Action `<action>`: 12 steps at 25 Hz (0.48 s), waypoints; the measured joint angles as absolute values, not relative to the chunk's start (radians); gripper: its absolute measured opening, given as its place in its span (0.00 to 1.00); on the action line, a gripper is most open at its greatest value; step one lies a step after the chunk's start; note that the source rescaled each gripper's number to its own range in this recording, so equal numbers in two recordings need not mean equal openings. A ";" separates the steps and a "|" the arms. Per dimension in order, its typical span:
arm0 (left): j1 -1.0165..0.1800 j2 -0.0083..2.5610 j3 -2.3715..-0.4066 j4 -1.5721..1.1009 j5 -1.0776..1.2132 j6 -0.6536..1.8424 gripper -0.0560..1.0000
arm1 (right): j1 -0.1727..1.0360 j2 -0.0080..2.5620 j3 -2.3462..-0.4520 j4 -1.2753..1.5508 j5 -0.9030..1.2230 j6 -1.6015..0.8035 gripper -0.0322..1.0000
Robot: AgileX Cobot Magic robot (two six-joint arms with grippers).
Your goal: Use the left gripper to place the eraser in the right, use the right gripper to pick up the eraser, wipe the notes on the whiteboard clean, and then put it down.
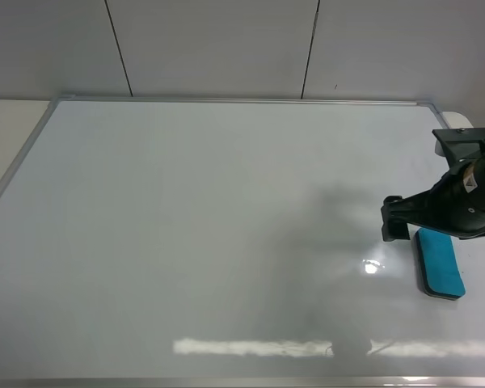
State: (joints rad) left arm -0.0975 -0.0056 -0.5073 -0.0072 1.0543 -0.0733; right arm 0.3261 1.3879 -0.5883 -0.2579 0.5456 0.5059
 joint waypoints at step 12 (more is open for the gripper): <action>-0.097 -0.006 -0.507 -0.007 1.054 -0.073 1.00 | 0.235 1.266 -0.676 -0.259 0.645 0.512 1.00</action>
State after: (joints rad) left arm -0.0975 -0.0056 -0.5073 -0.0072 1.0543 -0.0733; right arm 0.2351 1.2663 -0.6765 -0.2587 0.6448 0.5125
